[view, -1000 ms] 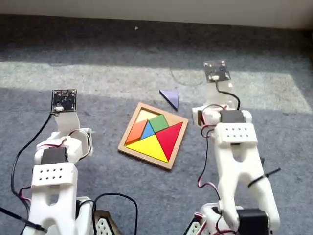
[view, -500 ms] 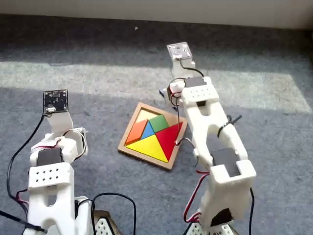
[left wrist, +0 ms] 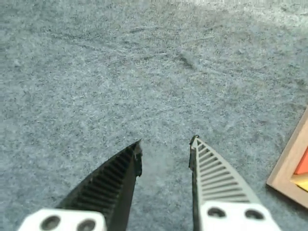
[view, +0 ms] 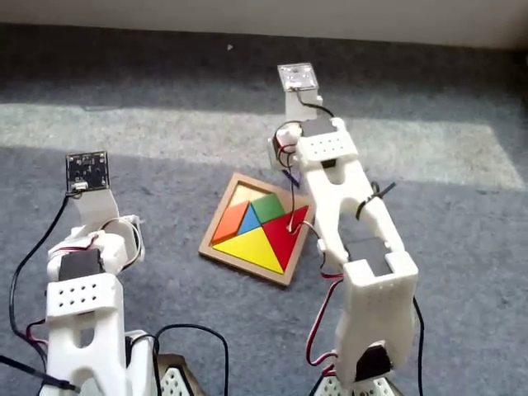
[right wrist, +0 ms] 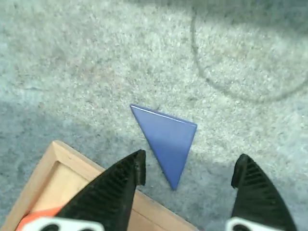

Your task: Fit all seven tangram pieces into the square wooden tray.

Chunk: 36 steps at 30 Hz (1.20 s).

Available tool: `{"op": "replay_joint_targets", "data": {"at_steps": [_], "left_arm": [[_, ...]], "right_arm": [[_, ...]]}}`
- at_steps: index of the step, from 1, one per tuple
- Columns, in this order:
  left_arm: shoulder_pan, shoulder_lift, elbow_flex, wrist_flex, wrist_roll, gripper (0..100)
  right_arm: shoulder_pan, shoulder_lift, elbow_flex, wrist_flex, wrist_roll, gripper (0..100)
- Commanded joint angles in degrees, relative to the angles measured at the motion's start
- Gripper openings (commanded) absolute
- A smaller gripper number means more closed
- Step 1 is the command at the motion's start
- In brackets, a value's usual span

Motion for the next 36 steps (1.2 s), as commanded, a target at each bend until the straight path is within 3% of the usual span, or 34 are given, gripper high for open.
{"op": "replay_joint_targets", "data": {"at_steps": [1, 4, 11, 19, 27, 31, 36], "left_arm": [[-0.75, -1.19, -0.40, -1.14, -0.44, 18], [-0.75, -1.19, -0.40, -1.14, -0.44, 18], [-0.75, -1.19, -0.40, -1.14, -0.44, 18], [-0.66, -1.19, -0.40, -1.23, -0.44, 18], [-0.66, -1.19, -0.40, -1.23, -0.44, 18], [-0.66, -1.10, -0.40, -1.23, -0.53, 18], [-0.66, -1.10, -0.40, -1.23, -0.53, 18]], "right_arm": [[2.68, -2.95, -2.24, -0.92, -0.62, 28.9], [2.07, 1.36, -2.77, -1.19, -0.26, 28.9], [1.71, 10.95, -7.16, -4.53, 10.46, 28.9], [1.98, 12.26, -11.21, -3.03, 10.64, 28.5], [1.89, 12.26, -11.21, -2.95, 10.90, 7.9], [1.71, 12.26, -11.21, -2.86, 16.79, 6.7], [1.98, 12.26, -11.12, -2.86, 16.79, 6.4]]}}
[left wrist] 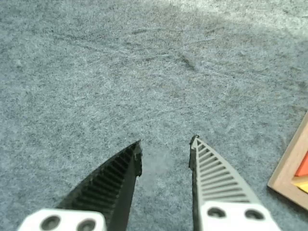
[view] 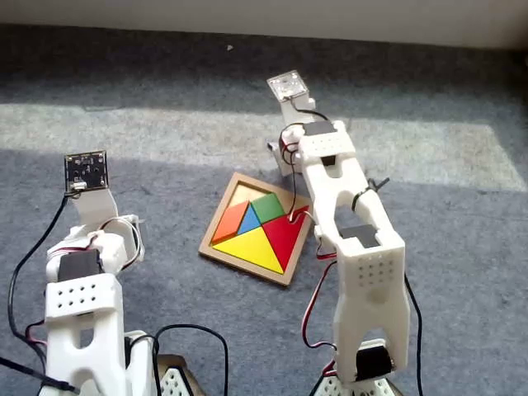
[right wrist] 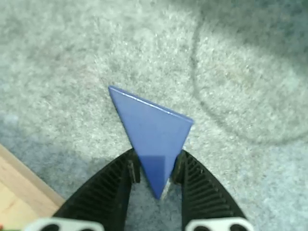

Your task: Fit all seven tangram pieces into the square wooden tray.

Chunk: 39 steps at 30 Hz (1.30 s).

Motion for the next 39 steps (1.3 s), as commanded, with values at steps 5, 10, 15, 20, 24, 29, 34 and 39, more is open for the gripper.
{"op": "replay_joint_targets", "data": {"at_steps": [5, 10, 15, 20, 24, 29, 34, 39], "left_arm": [[-0.22, -1.01, -0.40, -0.88, -0.53, 18], [-0.31, -1.01, -0.40, -0.88, -0.53, 18], [-0.31, -1.01, -0.40, -0.88, -0.53, 18], [-0.31, -0.92, -0.40, -0.88, -0.53, 18], [-0.31, -0.92, -0.40, -0.88, -0.53, 18], [-0.40, -1.10, -0.40, -0.88, -0.53, 18], [-0.40, -1.19, -0.40, -1.32, -0.53, 18], [-0.40, -1.27, 1.80, -5.36, -0.53, 18]], "right_arm": [[1.36, -1.54, -2.77, 1.63, 1.14, 0.5], [4.53, -2.07, -5.49, 10.77, 1.23, 0.5], [7.34, -4.09, -10.07, 19.21, 1.32, 0.5], [9.10, -6.73, -10.24, 25.36, 1.93, 0.5], [9.63, -8.66, -10.15, 31.87, 5.19, 0.5], [11.38, -11.56, -10.15, 37.67, 5.63, 0.5], [10.95, -15.34, -10.15, 42.77, 5.63, 0.5], [10.15, -22.11, -10.15, 44.97, 5.36, 0.5]]}}
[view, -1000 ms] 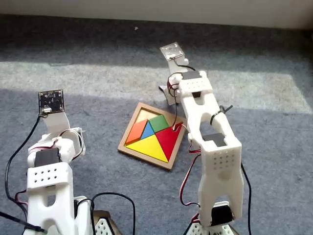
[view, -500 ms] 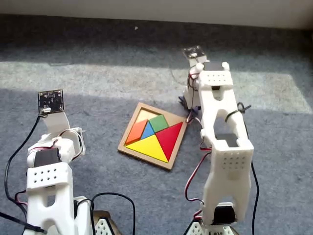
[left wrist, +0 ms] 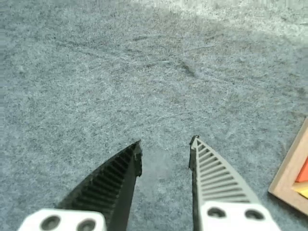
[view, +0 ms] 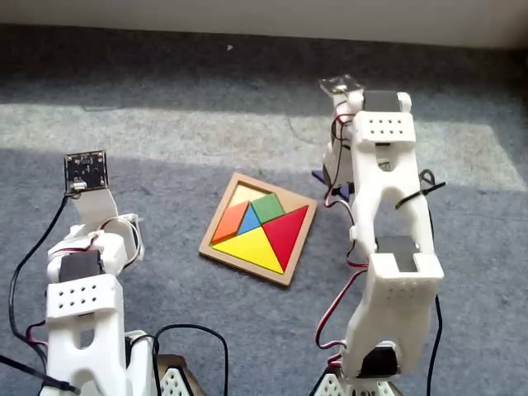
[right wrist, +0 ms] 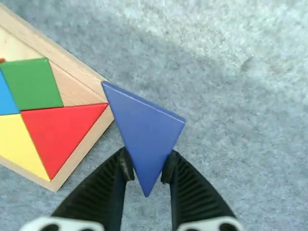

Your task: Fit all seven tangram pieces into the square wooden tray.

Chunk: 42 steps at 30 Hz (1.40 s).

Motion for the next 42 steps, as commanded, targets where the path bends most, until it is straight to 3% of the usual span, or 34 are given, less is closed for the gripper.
{"op": "replay_joint_targets", "data": {"at_steps": [1, 7, 13, 20, 26, 33, 42], "left_arm": [[-0.40, -1.19, 1.27, -4.13, -0.53, 18], [-0.48, -1.19, 1.36, -4.66, -0.53, 18], [-2.24, -1.19, 1.27, -4.66, -0.35, 18], [-3.21, -1.19, 1.19, -4.66, -0.35, 18], [-3.21, -1.19, 1.27, -4.66, -0.35, 18], [-3.21, -1.19, 1.27, -4.57, -0.35, 18], [-3.21, -1.19, 1.45, -4.48, -0.44, 18]], "right_arm": [[-0.75, -10.07, -2.68, 2.51, 0.53, 0.5], [-5.85, -17.80, -1.71, 4.88, -0.44, 0.5], [-11.21, -30.90, 13.14, 1.36, -1.76, 0.5], [-18.68, -51.30, 44.53, -21.58, -1.76, 0.5], [-21.23, -51.30, 64.04, -41.19, 2.11, 0.6], [-21.23, -39.43, 60.44, -46.29, 14.86, 0.6], [-21.23, -23.69, 45.49, -46.02, 20.13, 0.6]]}}
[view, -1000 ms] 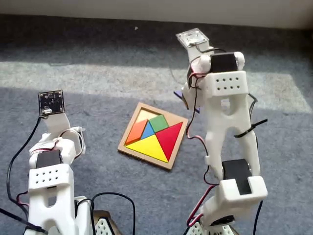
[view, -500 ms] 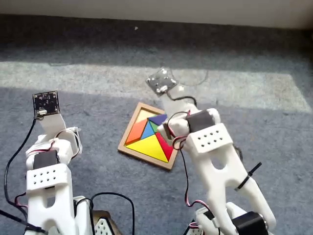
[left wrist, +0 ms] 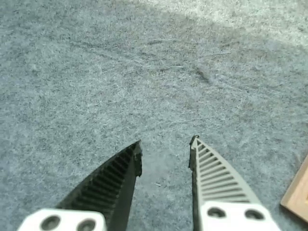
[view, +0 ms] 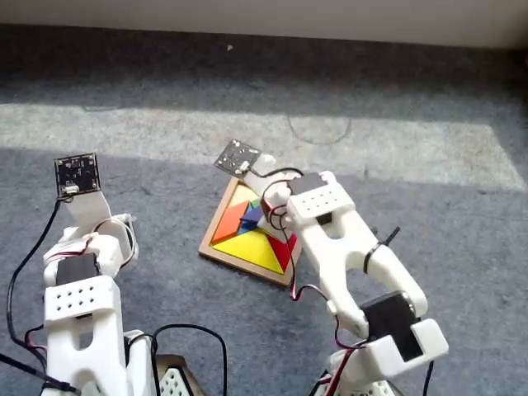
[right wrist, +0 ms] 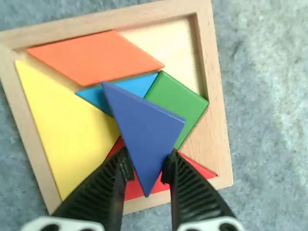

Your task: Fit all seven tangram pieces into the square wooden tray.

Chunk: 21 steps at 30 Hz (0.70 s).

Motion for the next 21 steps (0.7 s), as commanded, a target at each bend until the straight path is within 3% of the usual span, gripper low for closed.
{"op": "replay_joint_targets", "data": {"at_steps": [1, 5, 8, 15, 21], "left_arm": [[-0.57, -1.10, -0.22, -0.88, -0.44, 18], [-0.57, -1.10, -0.22, -0.88, -0.44, 18], [-0.57, -1.10, -0.22, -0.88, -0.44, 18], [-0.57, -1.10, -0.22, -0.97, -0.44, 18], [-0.57, -1.10, -0.22, -0.97, -0.44, 18]], "right_arm": [[-0.13, 3.03, -9.63, -1.45, 1.14, 0.6], [-0.31, 5.14, -13.41, -1.54, 1.32, 0.6], [-0.48, 7.52, -14.02, -1.54, 5.89, 1.2], [-0.31, 9.36, -13.85, -1.19, 7.21, 23.2], [-1.98, -0.31, -13.76, 3.74, 5.98, 24.8]]}}
